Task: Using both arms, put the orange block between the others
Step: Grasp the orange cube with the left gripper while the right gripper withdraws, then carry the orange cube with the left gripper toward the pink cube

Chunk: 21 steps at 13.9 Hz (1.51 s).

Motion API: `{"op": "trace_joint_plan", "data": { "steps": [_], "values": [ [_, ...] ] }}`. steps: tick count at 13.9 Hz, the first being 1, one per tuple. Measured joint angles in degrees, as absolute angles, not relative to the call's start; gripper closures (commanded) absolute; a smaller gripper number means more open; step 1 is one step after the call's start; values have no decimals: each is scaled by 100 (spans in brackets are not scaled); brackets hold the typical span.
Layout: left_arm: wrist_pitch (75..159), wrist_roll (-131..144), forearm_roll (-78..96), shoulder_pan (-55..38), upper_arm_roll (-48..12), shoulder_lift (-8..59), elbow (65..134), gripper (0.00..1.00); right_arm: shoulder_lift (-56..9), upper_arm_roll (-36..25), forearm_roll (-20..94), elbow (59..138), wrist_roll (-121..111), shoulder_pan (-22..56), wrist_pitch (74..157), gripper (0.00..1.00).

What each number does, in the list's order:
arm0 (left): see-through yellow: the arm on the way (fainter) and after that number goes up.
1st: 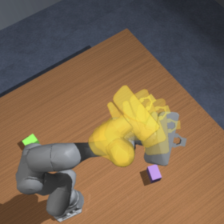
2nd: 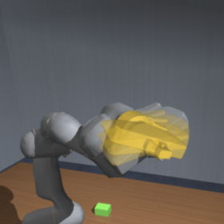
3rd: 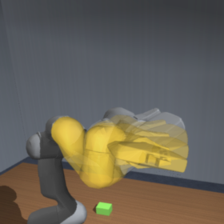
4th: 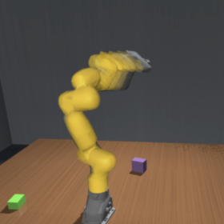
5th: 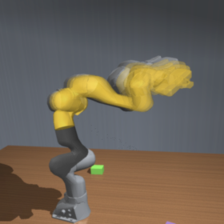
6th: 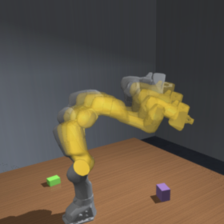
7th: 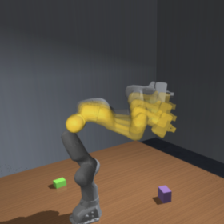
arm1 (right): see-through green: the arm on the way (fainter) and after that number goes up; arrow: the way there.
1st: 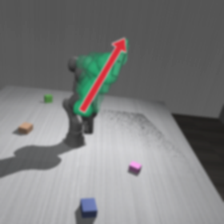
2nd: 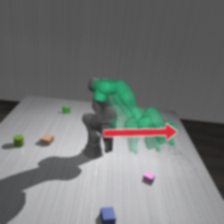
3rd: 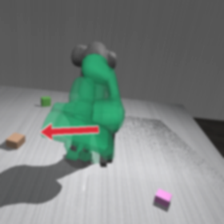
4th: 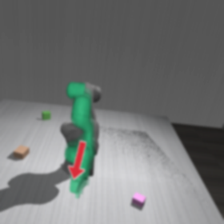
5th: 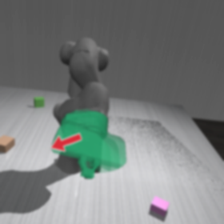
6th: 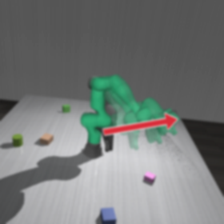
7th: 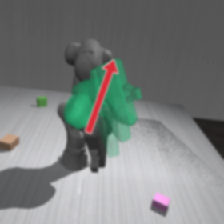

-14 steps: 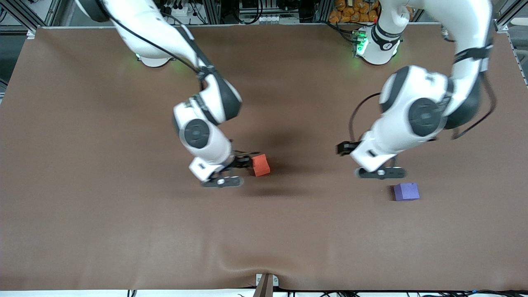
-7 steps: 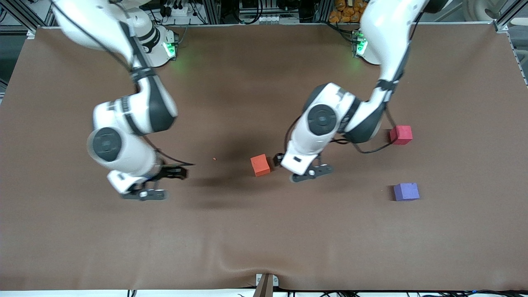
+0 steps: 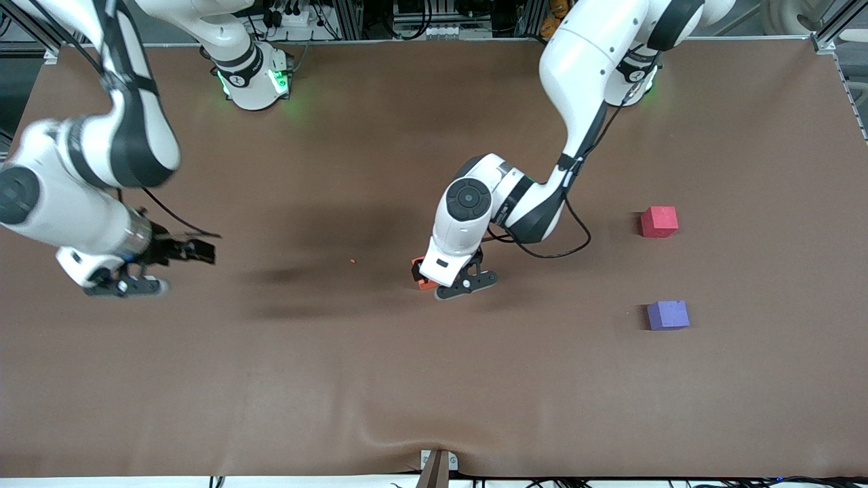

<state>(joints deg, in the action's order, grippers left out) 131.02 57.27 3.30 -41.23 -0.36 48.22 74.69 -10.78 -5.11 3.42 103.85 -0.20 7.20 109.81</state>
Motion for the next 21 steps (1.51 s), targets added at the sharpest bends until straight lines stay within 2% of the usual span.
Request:
{"op": "trace_joint_plan", "data": {
  "steps": [6,9,10,11,13,14,18,21],
  "values": [
    [13277,5907,330,-4275,-31,5122,7352,0,-207,-514,340,10508,-27,65,10083,0],
    [13327,5987,330,-4333,-29,5182,7351,1,-105,-449,340,9999,607,39,9465,0],
    [13443,5989,330,-4339,-29,5226,7351,6,-96,-402,340,9743,769,62,9226,0],
    [13540,5989,330,-4341,-29,5276,7351,24,-89,-372,340,9512,842,100,9055,0],
    [13615,5994,330,-4341,-28,5355,7350,82,-72,-345,336,9231,767,136,8916,0],
    [13616,6007,330,-4341,-28,5366,7350,100,-66,-358,330,9186,593,133,8902,0],
    [13233,6072,330,-4326,5,5240,7210,100,14,-479,293,9118,38,80,8899,0],
    [12276,5956,324,-4090,128,4688,7154,100,116,-508,271,9113,-186,34,8888,0]
  ]
}}
